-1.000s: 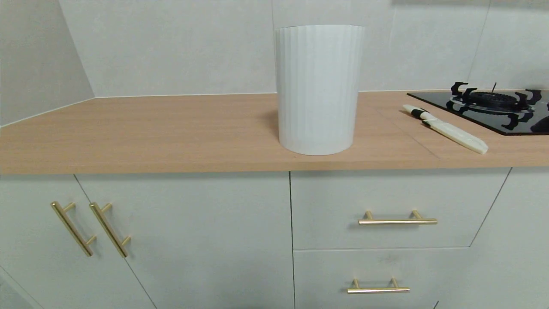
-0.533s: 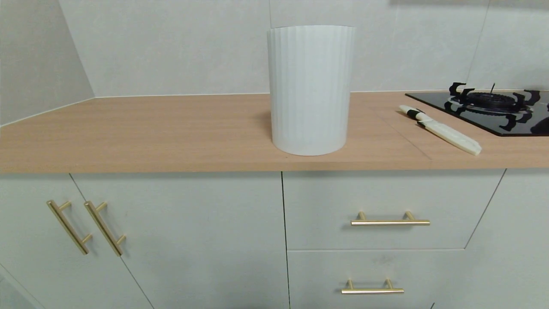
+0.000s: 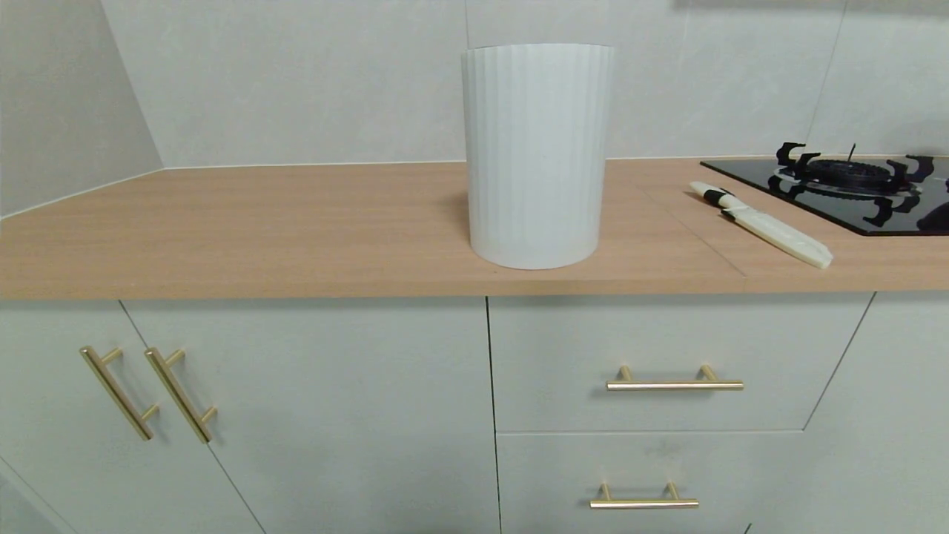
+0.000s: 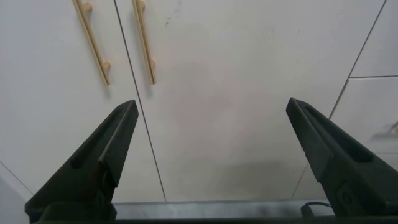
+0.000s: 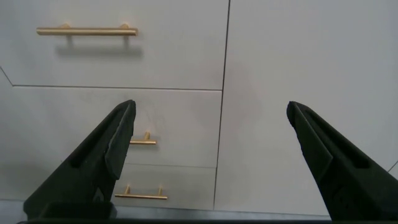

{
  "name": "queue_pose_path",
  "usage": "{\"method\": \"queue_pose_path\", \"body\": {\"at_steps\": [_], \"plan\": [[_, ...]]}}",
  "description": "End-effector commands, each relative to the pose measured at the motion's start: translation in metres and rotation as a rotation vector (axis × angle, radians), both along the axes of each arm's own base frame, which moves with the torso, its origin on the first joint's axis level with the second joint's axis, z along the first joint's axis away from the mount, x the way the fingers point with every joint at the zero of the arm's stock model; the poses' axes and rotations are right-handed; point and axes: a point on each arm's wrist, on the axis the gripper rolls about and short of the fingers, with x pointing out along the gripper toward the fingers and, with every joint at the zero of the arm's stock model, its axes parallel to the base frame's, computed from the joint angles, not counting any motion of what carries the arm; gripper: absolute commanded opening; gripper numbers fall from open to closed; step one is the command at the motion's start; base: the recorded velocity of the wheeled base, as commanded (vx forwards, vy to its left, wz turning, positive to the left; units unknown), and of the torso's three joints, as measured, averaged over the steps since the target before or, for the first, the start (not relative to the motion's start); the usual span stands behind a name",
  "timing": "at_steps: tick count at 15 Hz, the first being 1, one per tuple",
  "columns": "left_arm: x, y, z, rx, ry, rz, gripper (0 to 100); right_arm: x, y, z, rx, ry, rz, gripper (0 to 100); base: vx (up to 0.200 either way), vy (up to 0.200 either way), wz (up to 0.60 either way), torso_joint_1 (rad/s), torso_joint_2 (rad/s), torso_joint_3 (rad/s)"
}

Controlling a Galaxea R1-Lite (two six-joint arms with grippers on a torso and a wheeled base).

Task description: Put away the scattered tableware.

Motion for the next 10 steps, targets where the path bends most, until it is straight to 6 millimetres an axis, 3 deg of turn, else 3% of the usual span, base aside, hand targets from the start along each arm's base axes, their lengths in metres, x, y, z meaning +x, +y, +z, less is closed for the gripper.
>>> {"method": "queue_pose_path", "body": {"at_steps": [1,5,10], "plan": [[0.0000,0.0000,0.0000,0.000,0.001,0.000,100,0.0001,0.0000,0.0001,0.000,0.001,0.001,100,0.000,0.000,0.00,0.000,0.00,0.000],[0.0000,0.0000,0.0000,0.000,0.001,0.002,100,0.0001,0.0000,-0.0001,0.000,0.002,0.001,100,0.000,0.000,0.00,0.007,-0.05,-0.040],[0.0000,0.0000,0.0000,0.000,0.001,0.000,100,0.0001,0.0000,-0.0001,0.000,0.002,0.000,100,0.000,0.000,0.00,0.104,-0.35,-0.290]]}}
